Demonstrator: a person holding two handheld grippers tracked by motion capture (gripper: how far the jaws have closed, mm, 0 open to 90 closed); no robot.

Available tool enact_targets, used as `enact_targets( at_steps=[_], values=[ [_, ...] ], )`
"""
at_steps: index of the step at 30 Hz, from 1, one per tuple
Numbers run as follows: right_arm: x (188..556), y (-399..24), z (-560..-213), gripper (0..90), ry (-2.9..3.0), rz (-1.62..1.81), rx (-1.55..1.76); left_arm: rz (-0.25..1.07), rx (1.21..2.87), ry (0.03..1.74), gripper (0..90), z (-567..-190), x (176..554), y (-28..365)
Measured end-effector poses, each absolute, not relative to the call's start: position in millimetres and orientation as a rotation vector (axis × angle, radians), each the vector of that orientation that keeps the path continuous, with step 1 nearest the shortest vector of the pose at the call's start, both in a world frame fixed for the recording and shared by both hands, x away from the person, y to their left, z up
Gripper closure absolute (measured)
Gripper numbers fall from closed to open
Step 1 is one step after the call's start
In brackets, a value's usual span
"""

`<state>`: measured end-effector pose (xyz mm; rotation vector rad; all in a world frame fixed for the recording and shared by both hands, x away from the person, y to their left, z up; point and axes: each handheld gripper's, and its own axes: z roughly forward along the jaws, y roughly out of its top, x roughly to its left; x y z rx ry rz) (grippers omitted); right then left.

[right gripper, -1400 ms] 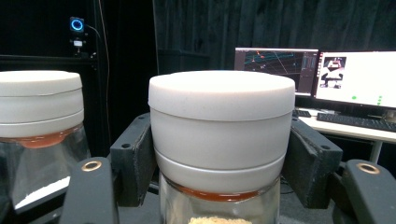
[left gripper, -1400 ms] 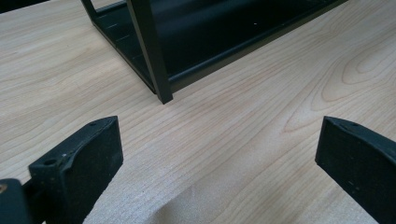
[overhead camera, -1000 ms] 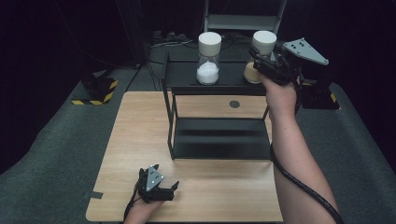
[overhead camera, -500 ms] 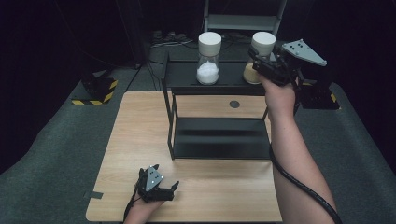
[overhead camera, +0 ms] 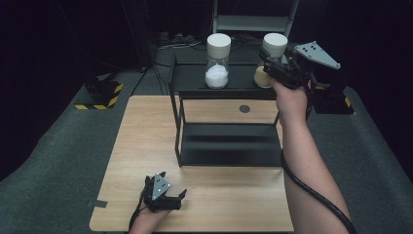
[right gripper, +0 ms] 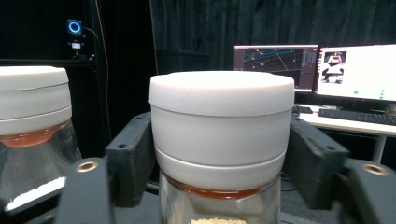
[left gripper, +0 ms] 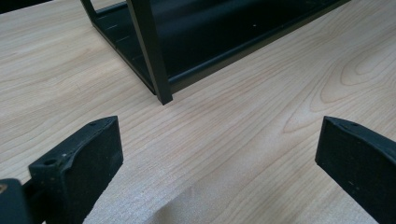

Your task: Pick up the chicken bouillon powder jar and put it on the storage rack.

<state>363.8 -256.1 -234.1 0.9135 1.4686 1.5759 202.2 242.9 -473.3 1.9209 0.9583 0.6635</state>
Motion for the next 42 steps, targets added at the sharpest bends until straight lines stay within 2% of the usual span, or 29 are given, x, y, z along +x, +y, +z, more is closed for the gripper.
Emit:
enact_targets(
  at_steps=[6, 9, 42],
  values=[
    [363.8, -255.8, -229.9, 5.0, 1.473, 1.577, 0.969, 0.664, 1.922, 0.96, 1.1, -473.0, 202.4, 243.1],
    [363.2, -257.9, -230.2, 0.0, 1.483, 1.571, 0.964, 0.662, 1.922, 0.962, 1.1, -472.8, 202.6, 243.2],
    [308.8, -283.5, -246.5, 0.0, 1.562, 1.616, 0.861, 0.666, 1.93, 0.953, 1.1, -472.8, 202.7, 241.9]
  ],
)
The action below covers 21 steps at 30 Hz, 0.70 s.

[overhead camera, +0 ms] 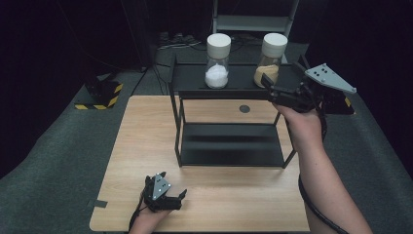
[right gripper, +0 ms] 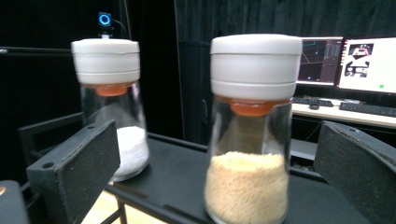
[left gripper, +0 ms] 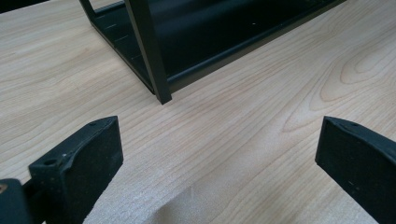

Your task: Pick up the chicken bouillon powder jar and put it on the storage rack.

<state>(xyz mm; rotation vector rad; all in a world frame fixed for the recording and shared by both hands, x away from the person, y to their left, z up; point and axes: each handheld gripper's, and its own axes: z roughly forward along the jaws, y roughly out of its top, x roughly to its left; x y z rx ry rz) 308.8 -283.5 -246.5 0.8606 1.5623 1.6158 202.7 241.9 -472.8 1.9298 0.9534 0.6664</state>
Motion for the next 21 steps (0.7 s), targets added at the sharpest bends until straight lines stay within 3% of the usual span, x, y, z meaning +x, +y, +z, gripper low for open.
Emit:
enact_targets(
  at_steps=[21],
  values=[
    [272.5, -283.3, -291.1, 0.0, 1.683, 1.493, 0.805, 0.67, 1.935, 0.95, 1.1, -472.6, 202.6, 241.3]
  ],
)
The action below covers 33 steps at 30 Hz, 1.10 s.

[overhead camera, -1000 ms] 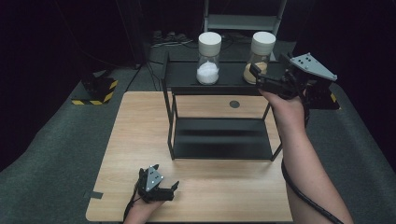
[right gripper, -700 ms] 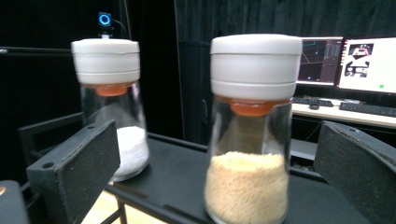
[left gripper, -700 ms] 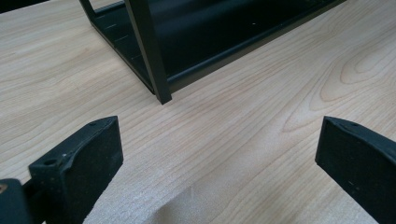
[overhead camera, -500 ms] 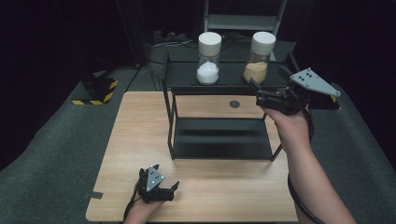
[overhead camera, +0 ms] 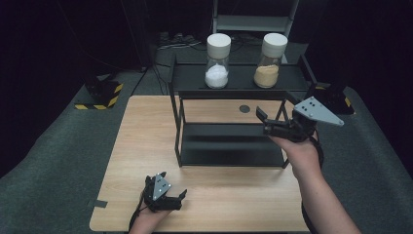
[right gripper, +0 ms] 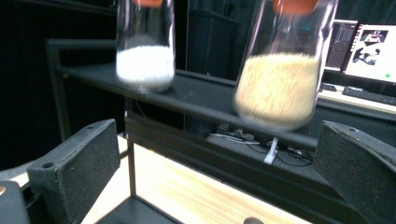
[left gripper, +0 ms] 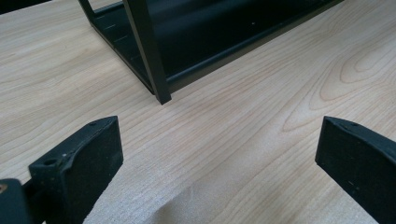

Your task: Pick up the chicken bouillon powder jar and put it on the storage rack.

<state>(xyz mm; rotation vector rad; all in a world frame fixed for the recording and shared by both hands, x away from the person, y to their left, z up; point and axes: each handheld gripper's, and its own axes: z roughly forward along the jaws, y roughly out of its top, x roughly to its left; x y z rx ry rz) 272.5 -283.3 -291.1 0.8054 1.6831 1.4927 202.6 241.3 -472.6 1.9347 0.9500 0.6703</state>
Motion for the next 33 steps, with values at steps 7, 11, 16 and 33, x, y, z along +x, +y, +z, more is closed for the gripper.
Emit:
enact_targets(
  at_steps=[7, 11, 16, 33],
  values=[
    [264.8, -284.0, -315.9, 0.0, 1.72, 1.463, 0.814, 0.671, 1.936, 0.95, 1.1, -472.5, 202.7, 241.1],
    [261.8, -286.0, -332.6, 0.0, 1.741, 1.449, 0.824, 0.671, 1.937, 0.95, 1.1, -472.4, 202.7, 240.9],
    [258.2, -289.1, -353.8, 0.0, 1.77, 1.435, 0.846, 0.673, 1.937, 0.951, 1.1, -472.4, 202.6, 240.8],
    [244.1, -297.1, -416.4, 0.0, 1.876, 1.359, 0.911, 0.685, 1.938, 0.948, 1.2, -472.9, 201.2, 238.8]
  ],
)
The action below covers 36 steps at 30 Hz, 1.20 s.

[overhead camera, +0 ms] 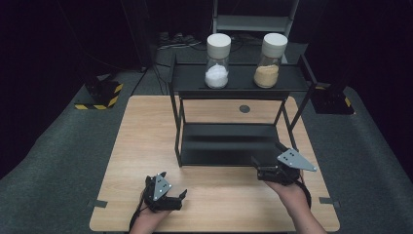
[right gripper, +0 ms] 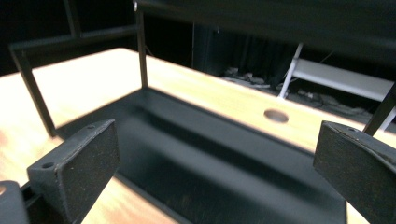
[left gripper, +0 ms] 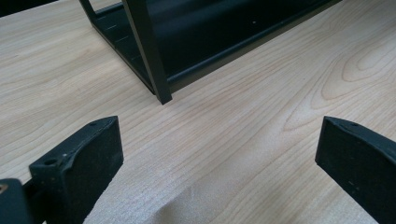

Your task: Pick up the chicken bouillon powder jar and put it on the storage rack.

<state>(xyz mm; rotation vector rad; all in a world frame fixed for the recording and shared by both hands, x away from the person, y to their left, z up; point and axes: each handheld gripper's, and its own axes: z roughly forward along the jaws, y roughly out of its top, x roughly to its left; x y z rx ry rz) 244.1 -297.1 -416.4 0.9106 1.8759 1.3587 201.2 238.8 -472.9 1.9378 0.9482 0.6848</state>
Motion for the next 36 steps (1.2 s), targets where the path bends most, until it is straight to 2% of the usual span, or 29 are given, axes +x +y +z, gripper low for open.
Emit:
enact_targets(
  at_steps=[19, 36],
  values=[
    [230.4, -296.7, -475.1, 0.0, 2.027, 1.213, 0.975, 0.693, 1.936, 0.955, 1.2, -473.0, 200.4, 237.4],
    [221.6, -276.4, -469.1, 0.0, 2.074, 1.03, 0.921, 0.703, 1.944, 0.957, 1.2, -472.5, 199.9, 235.4]
  ],
)
